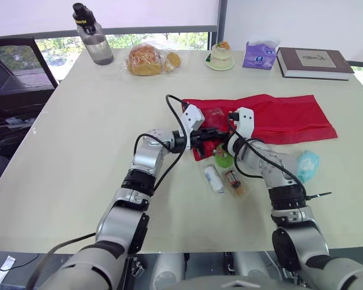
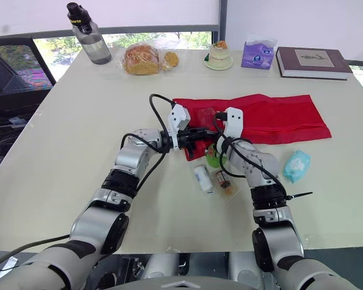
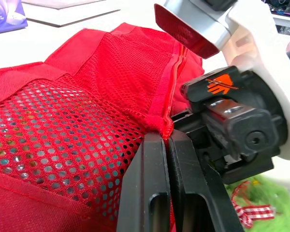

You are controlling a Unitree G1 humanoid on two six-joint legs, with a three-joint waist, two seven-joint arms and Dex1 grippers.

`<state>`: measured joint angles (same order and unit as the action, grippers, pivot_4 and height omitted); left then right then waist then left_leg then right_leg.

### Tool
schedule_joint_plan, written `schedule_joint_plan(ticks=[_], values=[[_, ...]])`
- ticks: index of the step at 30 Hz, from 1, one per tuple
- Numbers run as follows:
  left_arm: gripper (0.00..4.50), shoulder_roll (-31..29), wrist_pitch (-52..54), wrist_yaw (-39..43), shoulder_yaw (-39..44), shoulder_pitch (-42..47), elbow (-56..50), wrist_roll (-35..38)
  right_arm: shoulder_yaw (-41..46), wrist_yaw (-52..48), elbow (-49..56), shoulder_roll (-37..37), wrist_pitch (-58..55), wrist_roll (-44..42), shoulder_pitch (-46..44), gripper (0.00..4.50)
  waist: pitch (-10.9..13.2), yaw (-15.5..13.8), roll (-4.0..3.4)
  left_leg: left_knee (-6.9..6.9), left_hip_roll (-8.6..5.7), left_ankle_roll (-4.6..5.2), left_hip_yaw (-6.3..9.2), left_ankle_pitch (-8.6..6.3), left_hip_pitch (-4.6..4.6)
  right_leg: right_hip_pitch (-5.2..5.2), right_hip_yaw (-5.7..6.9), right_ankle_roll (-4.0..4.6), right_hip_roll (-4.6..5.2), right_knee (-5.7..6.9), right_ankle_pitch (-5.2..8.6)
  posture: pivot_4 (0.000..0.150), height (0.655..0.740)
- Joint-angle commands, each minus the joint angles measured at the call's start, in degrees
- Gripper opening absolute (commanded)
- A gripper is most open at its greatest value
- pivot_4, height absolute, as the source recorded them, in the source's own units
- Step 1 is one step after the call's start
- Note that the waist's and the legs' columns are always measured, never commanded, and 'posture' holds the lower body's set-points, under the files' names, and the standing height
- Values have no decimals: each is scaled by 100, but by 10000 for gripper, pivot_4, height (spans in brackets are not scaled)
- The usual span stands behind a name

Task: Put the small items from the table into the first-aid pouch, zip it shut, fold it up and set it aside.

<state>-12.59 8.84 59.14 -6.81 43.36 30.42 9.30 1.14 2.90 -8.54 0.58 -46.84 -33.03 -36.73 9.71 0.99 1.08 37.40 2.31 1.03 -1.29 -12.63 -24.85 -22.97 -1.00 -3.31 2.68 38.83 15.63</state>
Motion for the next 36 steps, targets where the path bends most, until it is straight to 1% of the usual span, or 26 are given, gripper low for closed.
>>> schedule_joint_plan(ticks=[1,3,5,9,16,19,23,27,28,30,34,35,36], values=[[0,97,94,332,-311,-148,-101,20,218,-136,365,-67,364,64,-246,416,0,0,0,0,0,0,0,0,0,0,0,0,0,0,0,1500,7400],[0,87,64,303,-301,-138,-67,0,140,-266,451,-24,338,144,-170,416,0,0,0,0,0,0,0,0,0,0,0,0,0,0,0,1500,7400],[0,49,-9,221,-252,-62,78,-56,-139,-578,689,201,271,315,-21,416,0,-10,0,0,0,0,0,0,0,0,0,0,0,-1,0,1500,7400],[0,-56,-268,-38,-112,258,606,-201,-400,-1000,1253,555,-2,397,327,416,0,-15,0,0,-2,0,-1,0,-2,0,0,0,1,-5,0,1500,7400],[0,-214,-651,-256,59,664,1406,-330,-378,-1478,2293,1125,-445,295,802,416,1,7,-1,-2,0,0,3,0,0,-1,4,-1,-2,-1,1,1500,7400],[0,-381,-732,-361,97,678,1586,-401,-177,-1776,2880,1502,-434,167,1149,416,1,-1,-1,-2,-1,0,2,0,-1,-1,3,-1,-1,-3,1,1500,7400],[0,-647,-745,-380,152,529,1500,-389,218,-2322,3558,2118,61,124,1790,416,2,1,1,-3,-2,0,1,-1,-3,-1,1,-1,0,-8,1,1500,7400],[0,-1028,-603,-439,308,243,1179,-324,944,-3177,4093,2789,641,-129,2633,416,3,7,1,-6,-2,0,0,-1,1,2,7,-1,-2,-6,2,1500,7400],[0,-1099,-557,-454,342,174,1094,-304,1109,-3306,4160,2900,689,-239,2771,2691,3,21,1,-8,0,0,2,-1,3,0,2,-1,-3,-6,2,1500,7400],[0,-1255,-449,-480,419,1,861,-272,1545,-3580,4273,3138,696,-563,3036,8683,3,48,1,-7,0,-1,1,-1,7,1,-3,-1,-3,-3,1,1500,7400],[0,-1562,-127,-485,546,-418,210,-172,2371,-4037,4484,3556,728,-1147,3517,28471,3,70,2,-4,1,-1,3,-1,14,5,-3,-1,-2,3,1,1500,7400],[0,-1650,-52,-493,588,-529,62,-155,2596,-4139,4554,3642,726,-1336,3641,32612,3,75,2,-3,2,-1,4,0,14,6,-4,-1,-3,3,1,1500,7400],[0,-1717,7,-507,617,-610,-46,-143,2758,-4198,4609,3711,717,-1486,3739,39536,3,78,2,-3,2,-1,3,-1,14,6,-5,-1,-2,2,1,1500,7400]])
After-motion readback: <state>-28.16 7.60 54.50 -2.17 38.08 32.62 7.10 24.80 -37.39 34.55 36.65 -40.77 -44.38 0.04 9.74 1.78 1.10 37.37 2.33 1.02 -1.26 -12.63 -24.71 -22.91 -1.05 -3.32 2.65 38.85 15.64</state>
